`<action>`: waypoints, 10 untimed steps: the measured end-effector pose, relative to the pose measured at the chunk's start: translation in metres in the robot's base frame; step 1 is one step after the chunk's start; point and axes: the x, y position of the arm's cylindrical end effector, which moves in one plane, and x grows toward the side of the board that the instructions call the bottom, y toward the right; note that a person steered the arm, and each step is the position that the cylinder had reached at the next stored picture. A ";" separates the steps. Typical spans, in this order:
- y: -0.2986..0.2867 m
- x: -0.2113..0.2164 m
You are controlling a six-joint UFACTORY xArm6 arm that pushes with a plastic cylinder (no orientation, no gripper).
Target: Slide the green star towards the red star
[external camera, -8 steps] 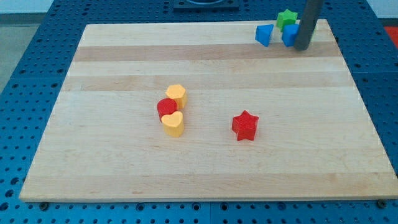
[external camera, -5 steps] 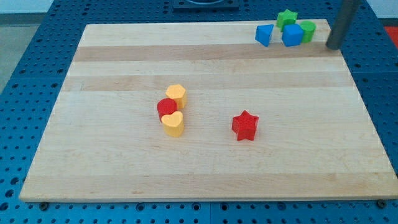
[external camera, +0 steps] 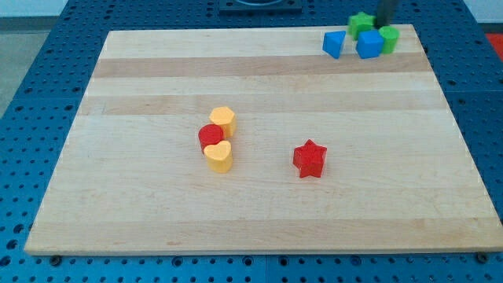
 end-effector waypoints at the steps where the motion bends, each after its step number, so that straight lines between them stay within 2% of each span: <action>1: -0.022 0.001; 3: -0.034 0.001; 5: -0.106 0.014; 7: -0.113 0.008; 10: -0.183 0.004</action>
